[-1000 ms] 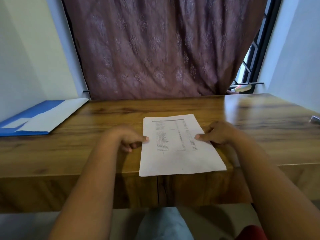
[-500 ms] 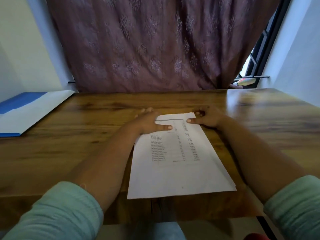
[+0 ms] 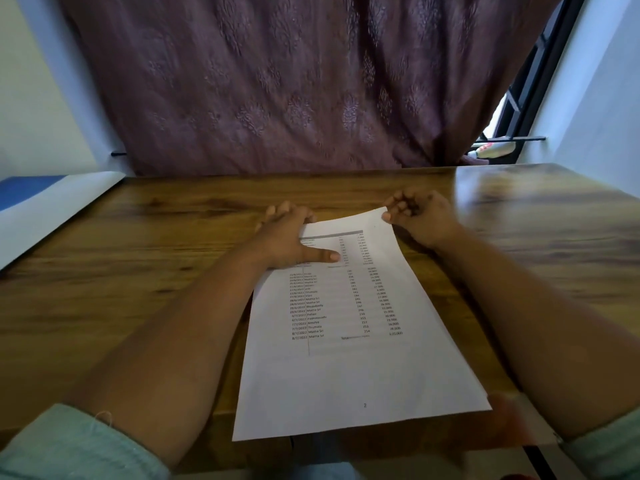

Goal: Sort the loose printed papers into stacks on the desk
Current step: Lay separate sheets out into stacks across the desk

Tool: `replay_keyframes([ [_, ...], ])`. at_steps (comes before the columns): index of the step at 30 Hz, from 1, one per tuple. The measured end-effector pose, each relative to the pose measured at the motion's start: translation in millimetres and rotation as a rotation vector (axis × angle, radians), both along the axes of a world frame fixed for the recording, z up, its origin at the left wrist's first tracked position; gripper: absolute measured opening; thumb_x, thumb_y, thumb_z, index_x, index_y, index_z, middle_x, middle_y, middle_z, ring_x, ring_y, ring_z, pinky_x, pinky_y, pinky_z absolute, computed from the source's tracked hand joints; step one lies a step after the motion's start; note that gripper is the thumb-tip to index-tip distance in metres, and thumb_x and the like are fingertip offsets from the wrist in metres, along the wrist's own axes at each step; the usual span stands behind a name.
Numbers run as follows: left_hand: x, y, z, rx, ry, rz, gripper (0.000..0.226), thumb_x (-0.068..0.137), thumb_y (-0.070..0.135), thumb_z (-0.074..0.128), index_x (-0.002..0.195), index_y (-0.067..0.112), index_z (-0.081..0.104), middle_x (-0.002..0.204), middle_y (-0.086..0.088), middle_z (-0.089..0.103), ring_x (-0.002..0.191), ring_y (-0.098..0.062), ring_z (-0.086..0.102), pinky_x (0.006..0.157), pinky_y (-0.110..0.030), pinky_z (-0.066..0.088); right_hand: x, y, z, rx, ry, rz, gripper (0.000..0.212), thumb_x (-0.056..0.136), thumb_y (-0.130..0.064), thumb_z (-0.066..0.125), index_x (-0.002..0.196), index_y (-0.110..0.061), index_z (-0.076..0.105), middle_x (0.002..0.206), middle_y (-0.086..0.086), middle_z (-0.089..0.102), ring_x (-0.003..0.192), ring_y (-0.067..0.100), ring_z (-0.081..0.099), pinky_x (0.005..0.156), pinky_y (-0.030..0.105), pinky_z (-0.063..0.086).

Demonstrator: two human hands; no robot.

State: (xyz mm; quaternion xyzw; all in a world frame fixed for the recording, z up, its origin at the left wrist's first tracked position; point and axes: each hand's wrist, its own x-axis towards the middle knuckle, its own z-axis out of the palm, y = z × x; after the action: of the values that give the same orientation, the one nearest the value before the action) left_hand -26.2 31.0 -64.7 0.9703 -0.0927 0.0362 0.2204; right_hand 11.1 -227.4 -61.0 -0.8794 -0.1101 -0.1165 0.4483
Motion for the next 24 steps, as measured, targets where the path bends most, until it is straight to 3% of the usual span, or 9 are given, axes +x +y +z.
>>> replay_keyframes([
  [4,-1.8,-0.1,1.2,-0.002,-0.041,-0.011,0.094,0.057,0.076,0.073,0.136,0.034,0.042,0.133,0.008,0.042,0.131,-0.019,0.030,0.109,-0.049,0.030,-2.1,1.2,1.2,-0.004,-0.063,-0.021,0.008,0.089,-0.011,0.069,0.093,-0.017,0.066,0.082,-0.003,0.066,0.069,0.001,0.058,0.058,0.000,0.041],
  [7,-1.6,0.1,0.6,0.027,-0.067,-0.032,0.089,0.063,0.074,0.071,0.138,0.031,0.046,0.133,0.008,0.046,0.133,-0.020,0.029,0.111,-0.051,0.027,-3.3,2.2,0.1,-0.013,-0.080,-0.018,0.006,0.091,-0.014,0.066,0.093,-0.019,0.066,0.086,-0.004,0.068,0.079,0.006,0.063,0.065,0.005,0.045],
  [10,3.5,0.7,-3.4,-0.036,-0.217,-0.021,0.062,0.072,0.062,0.074,0.122,0.031,0.056,0.117,0.012,0.045,0.125,-0.018,0.033,0.106,-0.046,0.030,-6.6,3.4,0.6,0.122,-0.089,0.000,0.007,0.091,-0.012,0.065,0.091,-0.019,0.065,0.091,0.004,0.070,0.088,0.019,0.067,0.074,0.019,0.054],
  [14,7.7,-1.3,-4.1,-0.299,-0.437,-0.027,0.022,0.077,0.035,0.080,0.087,0.030,0.061,0.090,0.018,0.055,0.095,-0.011,0.048,0.089,-0.040,0.042,-11.5,4.5,2.0,0.234,-0.046,0.026,0.006,0.092,-0.012,0.065,0.095,-0.017,0.065,0.099,0.009,0.070,0.095,0.021,0.068,0.084,0.032,0.059],
  [17,7.2,-1.4,1.1,-0.481,-0.402,-0.029,0.014,0.077,0.022,0.082,0.080,0.021,0.069,0.084,0.010,0.066,0.082,-0.010,0.058,0.075,-0.027,0.048,-12.8,5.5,4.4,0.246,-0.056,0.026,0.006,0.092,-0.015,0.065,0.097,-0.018,0.065,0.099,0.005,0.069,0.095,0.017,0.068,0.082,0.027,0.059],
  [20,5.8,-0.6,3.3,-0.546,-0.373,-0.020,0.012,0.076,0.019,0.083,0.082,0.014,0.074,0.081,0.004,0.069,0.076,-0.009,0.061,0.065,-0.014,0.046,-14.2,6.4,5.8,0.257,-0.066,0.023,0.007,0.091,-0.016,0.066,0.094,-0.022,0.065,0.098,0.002,0.068,0.094,0.014,0.067,0.078,0.020,0.057],
  [24,5.5,2.0,3.9,-0.607,-0.346,0.006,0.019,0.072,0.017,0.086,0.088,0.012,0.076,0.082,0.003,0.072,0.074,-0.008,0.064,0.063,-0.010,0.050,-15.7,6.2,6.9,0.319,-0.049,0.053,0.015,0.083,-0.015,0.076,0.094,-0.020,0.065,0.089,0.002,0.069,0.085,0.012,0.068,0.076,0.022,0.057],
])
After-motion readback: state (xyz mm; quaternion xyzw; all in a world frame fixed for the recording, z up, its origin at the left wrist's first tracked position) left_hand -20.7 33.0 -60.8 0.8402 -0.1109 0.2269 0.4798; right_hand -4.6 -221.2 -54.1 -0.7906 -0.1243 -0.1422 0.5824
